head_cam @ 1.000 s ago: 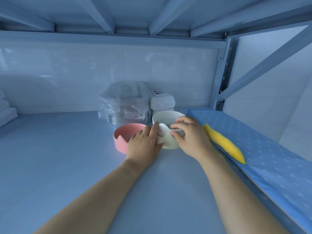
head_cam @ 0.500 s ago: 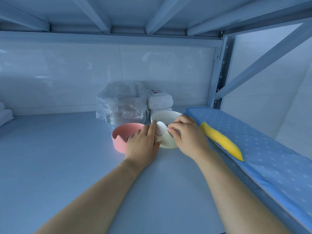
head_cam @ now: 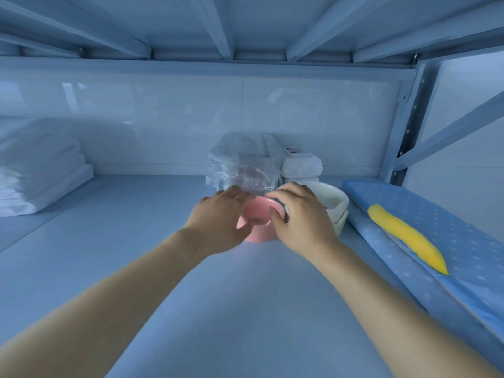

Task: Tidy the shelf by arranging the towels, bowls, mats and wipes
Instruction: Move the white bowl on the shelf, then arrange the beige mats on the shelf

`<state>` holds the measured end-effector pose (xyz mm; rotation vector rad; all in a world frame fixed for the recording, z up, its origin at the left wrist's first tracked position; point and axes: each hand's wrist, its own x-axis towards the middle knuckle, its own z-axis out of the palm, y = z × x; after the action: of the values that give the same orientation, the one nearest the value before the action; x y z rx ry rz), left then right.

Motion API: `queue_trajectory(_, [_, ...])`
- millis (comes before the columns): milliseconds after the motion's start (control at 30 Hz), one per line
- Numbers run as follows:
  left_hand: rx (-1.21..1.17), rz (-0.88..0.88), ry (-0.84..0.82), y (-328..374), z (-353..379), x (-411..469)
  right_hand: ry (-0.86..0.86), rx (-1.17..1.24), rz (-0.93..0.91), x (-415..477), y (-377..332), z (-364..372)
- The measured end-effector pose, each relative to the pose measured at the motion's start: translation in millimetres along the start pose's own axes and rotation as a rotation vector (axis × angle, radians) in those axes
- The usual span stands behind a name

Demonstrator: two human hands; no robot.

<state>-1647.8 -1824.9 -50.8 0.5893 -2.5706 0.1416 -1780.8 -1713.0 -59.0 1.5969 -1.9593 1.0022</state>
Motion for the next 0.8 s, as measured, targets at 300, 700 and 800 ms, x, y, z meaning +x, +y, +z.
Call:
queue_trajectory(300, [0.056,-0.326,-0.045,-97.1,-36.0,-91.1,-0.422,0.088,-0.252,17.7,-100.1,60.5])
queue_trajectory(700, [0.193,-0.608,-0.088,-250.0,-105.0,-234.1,-0.63,0.334,-0.456,33.1,-272.9,186.6])
queue_trajectory(800, [0.198,-0.625,-0.098,-295.6,-118.2,-261.2,-0.629,0.363,-0.476,44.6,-325.7,219.0])
